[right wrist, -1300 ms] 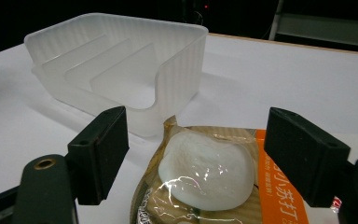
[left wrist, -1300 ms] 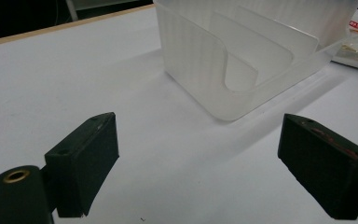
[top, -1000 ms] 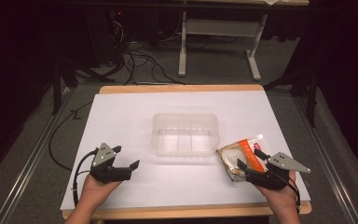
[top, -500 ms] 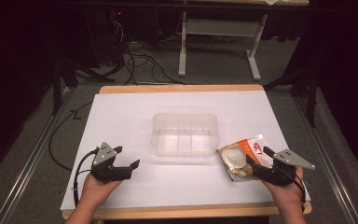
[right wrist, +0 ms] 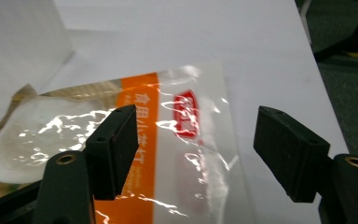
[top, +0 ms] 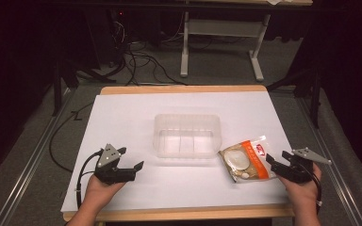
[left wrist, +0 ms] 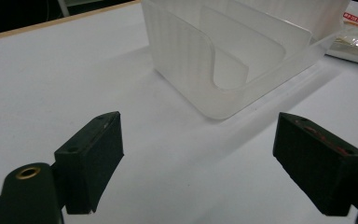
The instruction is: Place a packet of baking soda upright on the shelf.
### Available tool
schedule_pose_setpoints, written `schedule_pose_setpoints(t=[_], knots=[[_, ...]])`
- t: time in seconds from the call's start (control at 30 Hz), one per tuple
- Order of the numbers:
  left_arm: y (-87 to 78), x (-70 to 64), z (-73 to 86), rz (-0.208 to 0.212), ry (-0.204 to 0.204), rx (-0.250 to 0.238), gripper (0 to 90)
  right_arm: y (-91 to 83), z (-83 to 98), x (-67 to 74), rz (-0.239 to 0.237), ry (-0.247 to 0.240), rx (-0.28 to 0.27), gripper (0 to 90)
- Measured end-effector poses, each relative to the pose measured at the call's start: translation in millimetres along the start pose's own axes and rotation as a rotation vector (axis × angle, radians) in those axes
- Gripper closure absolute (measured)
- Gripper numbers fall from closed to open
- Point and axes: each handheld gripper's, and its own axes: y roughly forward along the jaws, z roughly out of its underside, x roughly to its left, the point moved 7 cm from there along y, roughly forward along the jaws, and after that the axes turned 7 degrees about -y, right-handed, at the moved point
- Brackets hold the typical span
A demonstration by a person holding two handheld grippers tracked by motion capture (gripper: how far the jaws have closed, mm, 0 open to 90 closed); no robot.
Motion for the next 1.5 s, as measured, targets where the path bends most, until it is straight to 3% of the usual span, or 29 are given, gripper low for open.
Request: schedule_pose_setpoints(t=[0.03, 0.2, 0.23, 0.47, 0.53, 0.57, 0.6, 0.7, 0.8, 0.83, 0.9, 0.97, 1.0, 1.1, 1.2, 1.3, 1.5], knots=[[1.0, -0.8, 0.4, 0.003, -0.002, 0.005, 17.8, -0.4, 5.1, -7.8, 0.011, 0.033, 0.016, 31.5], [2.1, -3.0, 1.3, 0.004, 0.01, 0.013, 18.2, -0.5, 13.7, -15.3, 0.001, 0.063, 0.047, 31.0], [2.2, -3.1, 1.2, 0.003, 0.011, 0.012, 18.2, 0.4, 18.0, -16.6, 0.005, 0.09, 0.06, 30.1], [1.6, -2.8, 1.5, 0.004, 0.017, 0.017, 18.3, -0.2, 29.4, -15.3, 0.001, 0.11, 0.099, 35.3], [1.1, -3.3, 1.8, 0.007, 0.021, 0.02, 18.3, -0.3, 33.3, -16.0, -0.011, 0.135, 0.112, 39.3], [1.0, -3.6, 1.8, 0.009, 0.023, 0.02, 18.4, 1.0, 37.2, -15.0, -0.045, 0.151, 0.129, 45.0], [0.9, -4.0, 2.0, 0.012, 0.025, 0.022, 18.4, 1.0, 37.2, -15.0, -0.045, 0.151, 0.129, 45.0], [1.0, -5.8, 1.9, 0.024, 0.029, 0.019, 19.6, 3.4, 38.0, -9.4, -0.104, 0.167, 0.136, 52.7], [1.3, -6.6, 1.8, 0.026, 0.031, 0.021, 19.9, 4.2, 38.0, -7.3, -0.123, 0.173, 0.136, 58.7], [1.5, -7.1, 2.1, 0.026, 0.039, 0.024, 20.1, 2.7, 36.0, -4.5, -0.157, 0.175, 0.127, 65.7], [1.9, -7.4, 2.1, 0.026, 0.04, 0.023, 20.3, 1.8, 34.8, -3.9, -0.158, 0.177, 0.122, 67.2], [2.6, -7.9, 2.8, 0.029, 0.042, 0.029, 20.5, -0.5, 31.3, -3.3, -0.155, 0.161, 0.103, 74.2], [3.5, -8.5, 3.3, 0.029, 0.044, 0.033, 20.5, -1.5, 27.5, -0.5, -0.191, 0.162, 0.078, 80.2], [3.8, -9.4, 3.7, 0.031, 0.049, 0.037, 20.7, -2.1, 24.1, 2.6, -0.179, 0.132, 0.072, 88.6], [3.7, -10.1, 3.7, 0.031, 0.055, 0.037, 21.2, -7.5, 12.1, 6.7, -0.158, 0.104, 0.021, 90.0], [4.7, -10.4, 4.0, 0.033, 0.055, 0.04, 21.6, -14.2, 1.7, 10.6, -0.167, 0.077, -0.025, 90.0], [7.8, -11.8, 4.3, 0.036, 0.055, 0.043, 22.0, -25.9, -17.2, 10.2, -0.147, 0.081, -0.117, 90.0]])
